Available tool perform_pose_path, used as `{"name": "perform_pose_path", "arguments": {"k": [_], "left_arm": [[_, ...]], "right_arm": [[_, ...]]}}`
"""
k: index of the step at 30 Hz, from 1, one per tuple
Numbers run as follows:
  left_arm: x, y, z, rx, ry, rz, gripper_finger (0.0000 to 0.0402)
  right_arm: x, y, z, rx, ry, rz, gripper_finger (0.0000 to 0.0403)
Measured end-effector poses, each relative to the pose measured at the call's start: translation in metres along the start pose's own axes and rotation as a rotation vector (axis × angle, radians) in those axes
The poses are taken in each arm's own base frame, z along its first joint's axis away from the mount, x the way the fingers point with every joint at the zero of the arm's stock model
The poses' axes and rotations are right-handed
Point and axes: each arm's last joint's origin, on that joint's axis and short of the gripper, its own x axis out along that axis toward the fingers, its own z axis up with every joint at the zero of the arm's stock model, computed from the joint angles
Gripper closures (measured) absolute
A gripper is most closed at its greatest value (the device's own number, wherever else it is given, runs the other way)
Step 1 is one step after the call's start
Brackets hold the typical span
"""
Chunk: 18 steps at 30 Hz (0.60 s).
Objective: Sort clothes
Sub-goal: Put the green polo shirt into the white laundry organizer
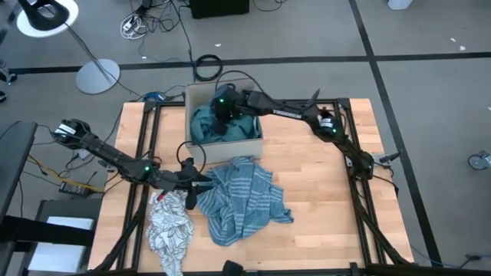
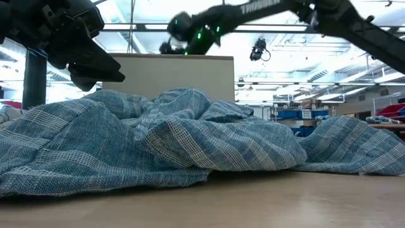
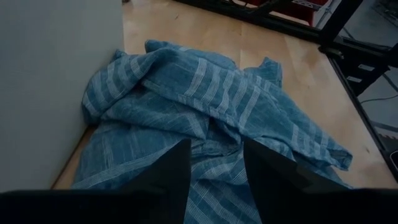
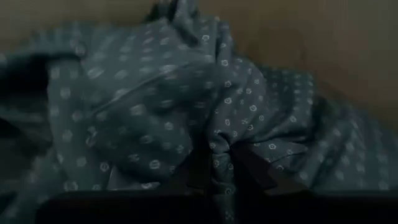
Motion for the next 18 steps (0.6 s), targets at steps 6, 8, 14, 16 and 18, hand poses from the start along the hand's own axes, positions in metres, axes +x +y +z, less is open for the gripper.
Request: {"name": "perform_pose_path", "arguments": {"k": [6, 8, 14, 16, 18], "left_arm": [[0.000, 0.000, 0.000, 0.002, 0.004, 0.002, 0.0249], [0.000, 0.000, 0.000, 0.002, 0.003, 0.001, 0.0249], [0.000, 0.001, -0.001, 0.005, 0.011, 0.006, 0.0249], [0.000, 0.000, -0.001, 0.006, 0.012, 0.004, 0.0249], [0.000, 0.001, -0.001, 0.007, 0.013, 0.005, 0.0249]], "right_arm": [[0.048, -0.016, -0.021, 0.154, 0.047, 0.003, 0.0315], [0.057, -0.020, -0.025, 0.197, 0.055, 0.036, 0.0288], [0.048, -0.020, -0.020, 0.172, 0.046, 0.077, 0.0212], [0.036, -0.019, -0.015, 0.139, 0.047, 0.082, 0.0195], [0.017, -0.020, -0.007, 0.121, 0.031, 0.083, 0.0183]]}}
